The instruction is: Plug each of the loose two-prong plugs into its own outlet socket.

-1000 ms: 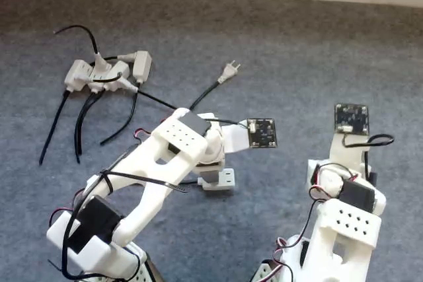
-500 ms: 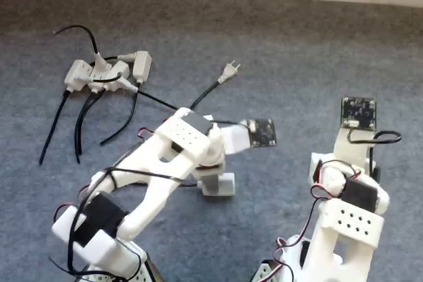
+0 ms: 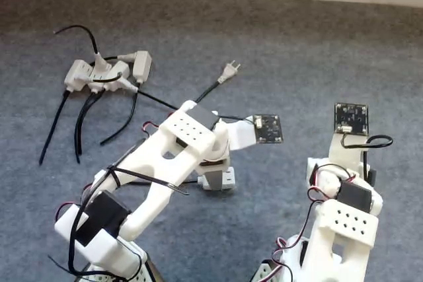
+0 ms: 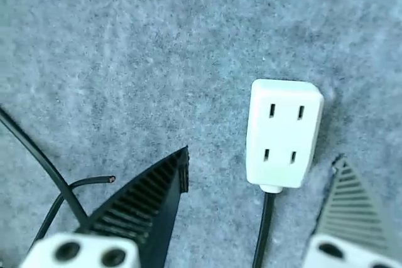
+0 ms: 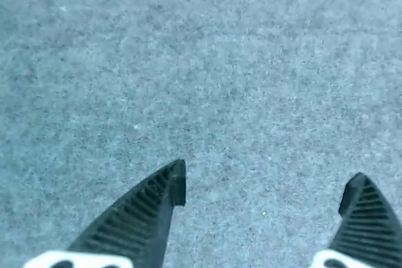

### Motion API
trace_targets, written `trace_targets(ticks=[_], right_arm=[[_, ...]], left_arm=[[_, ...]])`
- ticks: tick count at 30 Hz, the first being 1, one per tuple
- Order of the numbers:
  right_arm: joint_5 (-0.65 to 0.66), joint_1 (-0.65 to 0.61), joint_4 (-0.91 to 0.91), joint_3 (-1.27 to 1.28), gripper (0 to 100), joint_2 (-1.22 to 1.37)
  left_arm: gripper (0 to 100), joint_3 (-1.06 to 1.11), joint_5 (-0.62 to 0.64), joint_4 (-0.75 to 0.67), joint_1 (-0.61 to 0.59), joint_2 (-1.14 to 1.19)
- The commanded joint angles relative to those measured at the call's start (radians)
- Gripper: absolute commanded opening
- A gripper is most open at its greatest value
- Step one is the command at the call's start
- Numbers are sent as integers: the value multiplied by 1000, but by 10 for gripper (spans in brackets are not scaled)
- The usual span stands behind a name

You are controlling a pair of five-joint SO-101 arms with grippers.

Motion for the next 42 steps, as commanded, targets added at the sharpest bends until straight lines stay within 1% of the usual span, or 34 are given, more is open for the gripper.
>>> trace_targets(ticks=[1, 11, 17, 24, 26, 30, 33, 35, 37, 39, 42], right_arm=[[11, -4, -18, -4, 372, -10], [12, -4, -15, -4, 372, -10], [12, -4, -15, -4, 372, -10], [12, -5, -16, -5, 372, -10], [12, -5, -16, -4, 372, -10], [12, -5, -16, -4, 372, -10], [12, -5, -16, -4, 372, -10], [12, -5, -16, -4, 372, -10], [12, -5, -16, -2, 372, -10], [12, -5, -18, -2, 372, -10], [12, -5, -18, -2, 372, -10]], left_arm=[[334, 8, 6, 5, -1, -16], [334, 36, 5, -38, 2, -5], [329, 105, 3, -143, 5, -4], [325, 182, 2, -216, 7, -4], [280, 194, 2, -245, 4, -4], [121, 194, 0, -255, -1, -4], [34, 196, 0, -253, -2, -4], [13, 197, -32, -244, -2, -4], [5, 209, -78, -190, -2, -7], [4, 234, -89, -161, -4, -7], [4, 320, -91, -158, -30, -18]])
